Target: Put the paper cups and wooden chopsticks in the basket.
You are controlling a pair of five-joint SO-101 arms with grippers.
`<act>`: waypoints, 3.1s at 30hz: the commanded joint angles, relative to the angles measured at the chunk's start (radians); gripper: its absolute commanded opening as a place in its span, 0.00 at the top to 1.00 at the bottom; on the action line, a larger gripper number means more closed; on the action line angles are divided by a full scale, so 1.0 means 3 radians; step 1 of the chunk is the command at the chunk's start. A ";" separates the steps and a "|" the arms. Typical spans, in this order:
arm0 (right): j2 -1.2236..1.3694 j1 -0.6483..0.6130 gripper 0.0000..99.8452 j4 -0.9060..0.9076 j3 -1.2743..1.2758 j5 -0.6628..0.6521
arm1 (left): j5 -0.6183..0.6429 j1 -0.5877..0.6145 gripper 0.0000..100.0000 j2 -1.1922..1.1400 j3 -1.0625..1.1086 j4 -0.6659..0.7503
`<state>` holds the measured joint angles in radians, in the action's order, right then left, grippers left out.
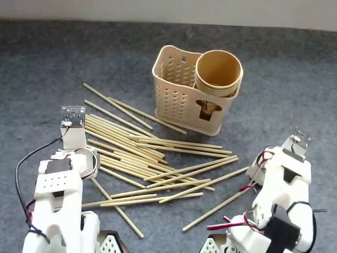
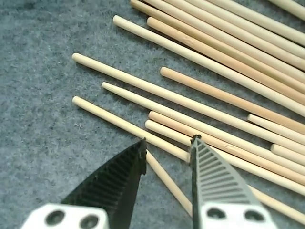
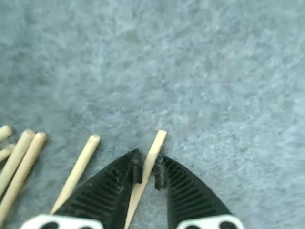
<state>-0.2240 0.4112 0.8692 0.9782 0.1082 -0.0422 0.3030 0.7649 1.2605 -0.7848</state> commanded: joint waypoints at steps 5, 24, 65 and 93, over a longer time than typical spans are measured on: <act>-0.0182 0.0084 0.99 0.0130 -0.0222 -0.0041 | -0.0026 0.0003 0.84 0.0069 -0.0023 0.0051; -0.1982 -0.0222 0.99 0.1225 -0.0258 -0.0036 | -0.0026 0.0023 0.84 0.0095 -0.0064 0.0220; -0.2754 -0.1921 0.99 -0.1624 -0.2509 -0.0061 | -0.0020 0.0023 0.84 0.0095 0.0090 0.0220; -0.1087 -0.2325 0.96 -0.2427 -0.2309 -0.0430 | -0.0020 0.0028 0.84 0.0090 0.0090 0.0220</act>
<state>-0.5278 -0.2670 0.1603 0.2708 0.0008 -0.0437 0.3030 0.7664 1.2912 -0.7281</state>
